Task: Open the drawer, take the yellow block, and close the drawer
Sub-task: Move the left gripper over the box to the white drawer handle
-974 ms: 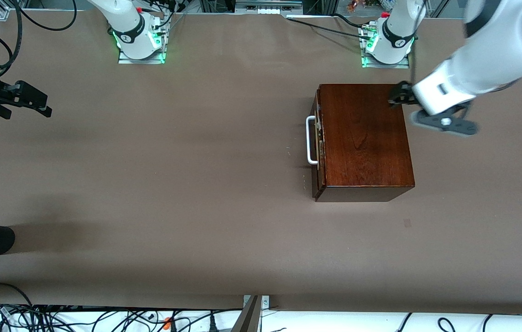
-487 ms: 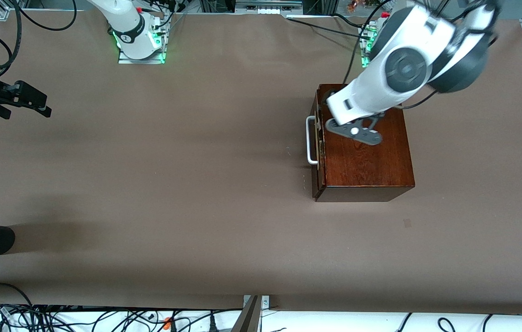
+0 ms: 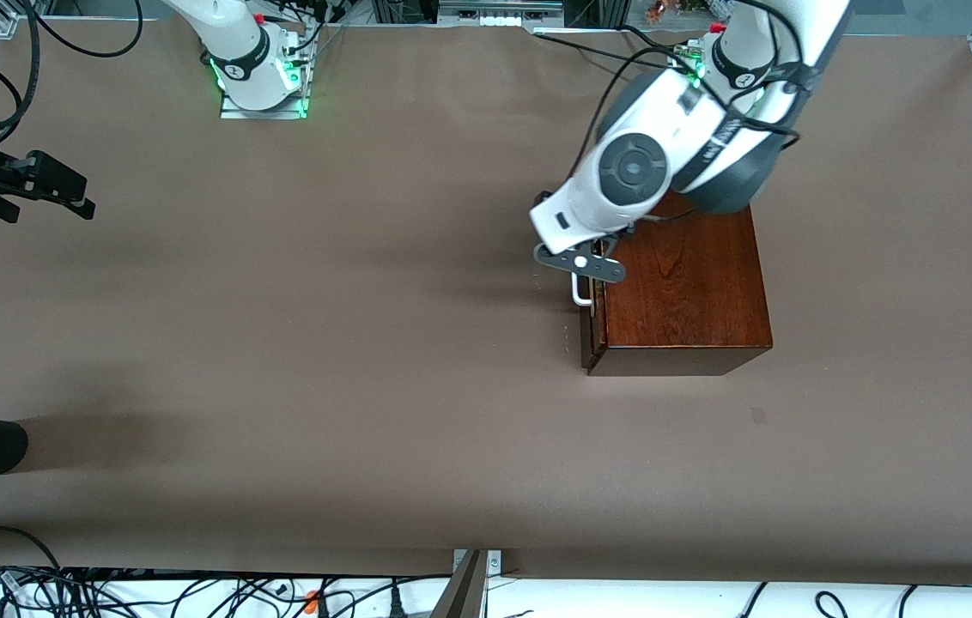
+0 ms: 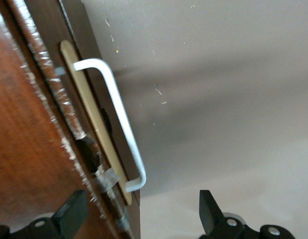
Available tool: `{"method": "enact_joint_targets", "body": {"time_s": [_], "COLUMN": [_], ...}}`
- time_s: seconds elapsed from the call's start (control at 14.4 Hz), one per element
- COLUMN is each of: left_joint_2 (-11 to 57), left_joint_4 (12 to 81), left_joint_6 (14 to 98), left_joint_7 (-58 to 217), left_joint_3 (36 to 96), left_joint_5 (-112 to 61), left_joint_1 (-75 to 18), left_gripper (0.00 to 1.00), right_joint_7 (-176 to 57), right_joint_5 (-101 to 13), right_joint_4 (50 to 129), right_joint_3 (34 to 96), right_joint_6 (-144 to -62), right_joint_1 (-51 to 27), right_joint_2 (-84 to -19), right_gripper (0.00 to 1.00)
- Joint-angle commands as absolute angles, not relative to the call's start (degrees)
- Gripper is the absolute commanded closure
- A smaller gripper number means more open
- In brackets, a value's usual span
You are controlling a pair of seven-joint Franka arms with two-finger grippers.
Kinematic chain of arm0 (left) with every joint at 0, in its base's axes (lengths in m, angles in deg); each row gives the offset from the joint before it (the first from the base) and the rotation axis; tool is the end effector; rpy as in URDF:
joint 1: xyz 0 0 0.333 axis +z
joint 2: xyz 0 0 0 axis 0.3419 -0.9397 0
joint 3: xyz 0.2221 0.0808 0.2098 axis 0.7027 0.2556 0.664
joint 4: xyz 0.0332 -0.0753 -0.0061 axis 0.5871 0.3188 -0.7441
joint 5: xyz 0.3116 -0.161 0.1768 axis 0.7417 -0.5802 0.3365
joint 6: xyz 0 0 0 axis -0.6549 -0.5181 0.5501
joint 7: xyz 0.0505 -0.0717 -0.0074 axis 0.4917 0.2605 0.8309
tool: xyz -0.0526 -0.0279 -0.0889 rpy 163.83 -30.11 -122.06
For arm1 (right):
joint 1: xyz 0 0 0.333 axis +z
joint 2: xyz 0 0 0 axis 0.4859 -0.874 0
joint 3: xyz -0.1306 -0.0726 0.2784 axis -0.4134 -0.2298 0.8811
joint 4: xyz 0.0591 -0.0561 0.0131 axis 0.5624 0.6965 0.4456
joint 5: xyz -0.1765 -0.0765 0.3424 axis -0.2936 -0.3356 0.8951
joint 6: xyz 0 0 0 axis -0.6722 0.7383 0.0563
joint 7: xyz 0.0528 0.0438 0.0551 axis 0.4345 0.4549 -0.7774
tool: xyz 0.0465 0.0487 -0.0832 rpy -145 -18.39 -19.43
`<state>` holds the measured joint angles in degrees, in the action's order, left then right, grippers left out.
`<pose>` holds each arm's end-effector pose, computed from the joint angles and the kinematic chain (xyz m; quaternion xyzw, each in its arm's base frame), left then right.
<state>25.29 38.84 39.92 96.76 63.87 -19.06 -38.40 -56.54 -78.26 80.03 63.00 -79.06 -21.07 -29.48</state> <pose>0.5101 -0.3843 0.3902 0.9817 -0.1188 -0.1481 0.0169 0.5641 0.0113 0.6212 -0.9995 -0.0204 -0.0103 0.0200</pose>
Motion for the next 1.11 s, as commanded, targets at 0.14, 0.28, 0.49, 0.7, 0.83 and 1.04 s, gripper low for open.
{"method": "enact_joint_targets", "body": {"time_s": [0.14, 0.28, 0.49, 0.7, 0.83, 1.04], "left_joint_2": [24.05, 24.58, 24.32, 23.96, 24.05, 23.96], "left_joint_4": [40.55, 44.67, 46.27, 48.72, 51.09, 51.46], "left_joint_6": [43.16, 47.98, 50.12, 53.09, 56.60, 58.03], "left_joint_7": [103.54, 103.63, 104.24, 106.88, 107.67, 108.20], "left_joint_3": [64.11, 64.02, 64.02, 64.02, 64.02, 64.02], "left_joint_5": [-10.75, -8.38, -6.19, -3.98, -3.98, -3.98], "left_joint_1": [-42.49, -42.49, -42.49, -43.19, -43.20, -43.20], "left_gripper": [0.00, 0.00, 0.00, 0.00, 0.00, 0.00], "right_joint_7": [-56.35, -56.35, -56.53, -56.53, -56.53, -56.61], "right_joint_5": [-77.65, -77.73, -77.82, -77.91, -78.00, -78.00], "right_joint_4": [79.04, 78.87, 79.04, 78.87, 79.04, 79.04], "right_joint_3": [63.37, 63.46, 63.46, 63.46, 63.37, 63.37], "right_joint_6": [-79.80, -79.72, -79.72, -79.63, -79.63, -79.71], "right_joint_1": [-20.81, -20.55, -20.55, -20.72, -20.55, -20.72], "right_joint_2": [-29.90, -30.16, -30.16, -30.16, -30.16, -30.16], "right_gripper": [0.00, 0.00, 0.00, 0.00, 0.00, 0.00]}}
